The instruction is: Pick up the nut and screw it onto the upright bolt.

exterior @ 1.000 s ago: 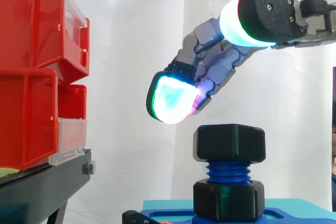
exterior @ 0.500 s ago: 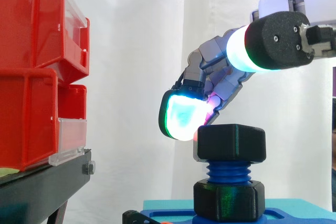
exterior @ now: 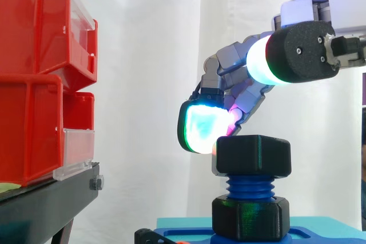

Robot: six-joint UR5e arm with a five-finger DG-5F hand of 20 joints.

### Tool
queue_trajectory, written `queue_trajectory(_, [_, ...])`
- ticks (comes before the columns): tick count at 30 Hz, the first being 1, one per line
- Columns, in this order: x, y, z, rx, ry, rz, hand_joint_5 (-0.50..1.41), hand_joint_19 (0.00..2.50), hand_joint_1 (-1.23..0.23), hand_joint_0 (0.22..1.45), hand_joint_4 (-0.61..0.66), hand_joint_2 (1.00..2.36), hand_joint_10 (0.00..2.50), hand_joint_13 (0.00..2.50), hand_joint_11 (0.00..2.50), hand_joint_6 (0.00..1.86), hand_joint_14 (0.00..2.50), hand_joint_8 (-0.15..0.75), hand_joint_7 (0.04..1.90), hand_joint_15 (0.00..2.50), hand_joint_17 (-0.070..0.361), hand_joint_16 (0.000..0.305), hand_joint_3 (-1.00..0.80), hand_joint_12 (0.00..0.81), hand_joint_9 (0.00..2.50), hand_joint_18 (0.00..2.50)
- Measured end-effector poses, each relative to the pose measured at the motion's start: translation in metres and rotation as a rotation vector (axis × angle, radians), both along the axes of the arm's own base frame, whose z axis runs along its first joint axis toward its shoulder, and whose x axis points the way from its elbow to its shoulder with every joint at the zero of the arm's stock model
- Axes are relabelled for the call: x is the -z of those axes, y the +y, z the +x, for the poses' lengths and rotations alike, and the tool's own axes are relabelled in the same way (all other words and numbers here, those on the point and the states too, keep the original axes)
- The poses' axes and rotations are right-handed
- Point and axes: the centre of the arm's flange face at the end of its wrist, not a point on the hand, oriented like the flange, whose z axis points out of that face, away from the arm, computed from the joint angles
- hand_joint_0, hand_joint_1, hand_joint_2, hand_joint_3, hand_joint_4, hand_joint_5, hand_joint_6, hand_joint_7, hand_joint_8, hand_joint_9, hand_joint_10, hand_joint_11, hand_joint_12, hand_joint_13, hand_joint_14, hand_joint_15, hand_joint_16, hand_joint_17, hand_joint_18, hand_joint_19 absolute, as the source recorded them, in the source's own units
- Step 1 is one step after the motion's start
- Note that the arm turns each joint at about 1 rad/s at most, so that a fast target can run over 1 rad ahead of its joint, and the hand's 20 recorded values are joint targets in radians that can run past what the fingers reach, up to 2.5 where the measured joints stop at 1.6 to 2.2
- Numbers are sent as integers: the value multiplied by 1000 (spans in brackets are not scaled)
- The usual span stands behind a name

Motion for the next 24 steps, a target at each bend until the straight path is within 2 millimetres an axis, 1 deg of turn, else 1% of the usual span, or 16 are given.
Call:
queue_trajectory(6, [0,-5,0,5,2,0,2,21,-126,547,210,1000,0,559,0,502,0,248,1440,0,81,36,-500,284,808,284])
queue_trajectory(12, [0,-10,0,11,3,-1,16,31,-133,547,192,1000,0,576,0,501,0,255,1496,0,80,36,-500,279,854,304])
queue_trajectory(14, [0,-12,0,13,4,-1,17,31,-133,547,193,1000,0,580,0,514,0,257,1479,0,80,35,-500,278,861,316])
queue_trajectory(16, [0,-13,0,15,6,-3,17,37,-135,547,181,1000,0,606,0,555,0,259,1401,0,79,35,-500,273,903,330])
queue_trajectory(18, [0,-14,0,17,7,-4,21,49,-139,548,163,1000,0,629,0,573,0,257,1365,0,77,34,-500,265,947,360])
queue_trajectory(20, [0,-15,0,18,7,-6,28,64,-134,547,154,1000,0,664,0,573,0,261,1371,0,76,34,-500,256,1064,381])
queue_trajectory(24, [1,-17,0,20,8,-8,36,101,-103,530,142,1000,0,727,0,577,0,261,1362,0,76,34,-500,245,1180,450])
